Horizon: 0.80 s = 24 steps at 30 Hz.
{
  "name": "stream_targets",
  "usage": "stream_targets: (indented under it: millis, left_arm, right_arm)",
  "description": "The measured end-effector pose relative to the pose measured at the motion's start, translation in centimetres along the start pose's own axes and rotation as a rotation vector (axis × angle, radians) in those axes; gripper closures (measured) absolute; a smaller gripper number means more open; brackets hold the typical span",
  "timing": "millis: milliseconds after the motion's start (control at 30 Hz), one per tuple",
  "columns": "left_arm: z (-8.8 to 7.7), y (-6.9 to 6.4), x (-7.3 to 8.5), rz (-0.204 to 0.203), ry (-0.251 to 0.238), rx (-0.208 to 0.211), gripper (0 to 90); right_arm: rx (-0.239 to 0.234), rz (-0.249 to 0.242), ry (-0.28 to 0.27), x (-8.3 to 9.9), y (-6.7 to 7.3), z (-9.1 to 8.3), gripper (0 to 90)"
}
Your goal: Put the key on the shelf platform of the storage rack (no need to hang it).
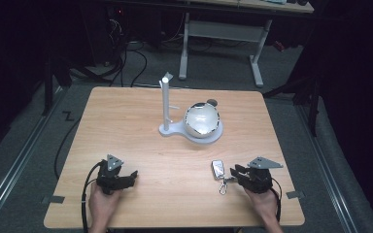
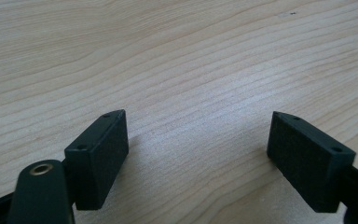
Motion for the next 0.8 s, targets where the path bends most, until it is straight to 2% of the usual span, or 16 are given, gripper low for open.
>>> stream_targets:
  millis: [67, 133, 333, 467, 500, 700, 800]
  left_arm:
    - [0.0, 0.0, 0.0, -0.001, -0.001, 0.000, 20.8]
    - [0.0, 0.0, 0.0, 0.000, 0.000, 0.000, 20.8]
    - [0.0, 0.0, 0.0, -0.001, 0.000, 0.000, 20.8]
    - [0.0, 0.0, 0.0, 0.000, 0.000, 0.001, 20.8]
    - [0.0, 0.0, 0.0, 0.000, 0.000, 0.001, 20.8]
    - [0.0, 0.0, 0.0, 0.000, 0.000, 0.000, 21.1]
    - [0.0, 0.0, 0.0, -0.002, -0.001, -0.001, 21.1]
  right_arm:
    - [-0.004, -0.005, 0.001, 0.0, 0.2, 0.0, 71.1]
    - [-0.035, -0.002, 0.001, 0.1, 0.9, -0.1, 71.4]
    - [-0.060, -0.048, 0.013, 0.4, 2.3, 0.1, 72.0]
    - [-0.061, -0.061, 0.027, 0.4, 2.7, 0.4, 72.6]
    - [-0.059, -0.079, 0.031, 0.5, 2.9, 0.5, 73.5]
    - [-0.068, -0.089, 0.052, 0.7, 3.2, 1.1, 76.5]
    - [-0.054, -0.103, 0.068, 0.9, 3.2, 1.5, 77.8]
Point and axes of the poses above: each handheld gripper's, and its own axes: z roughly forward along the jaws, x roughly out of its underside, y roughly to its left, the point moved 2 cm from there along z, roughly forward along the jaws, and after that the axes turned 15 degrees about x, right-handed, at the moved point
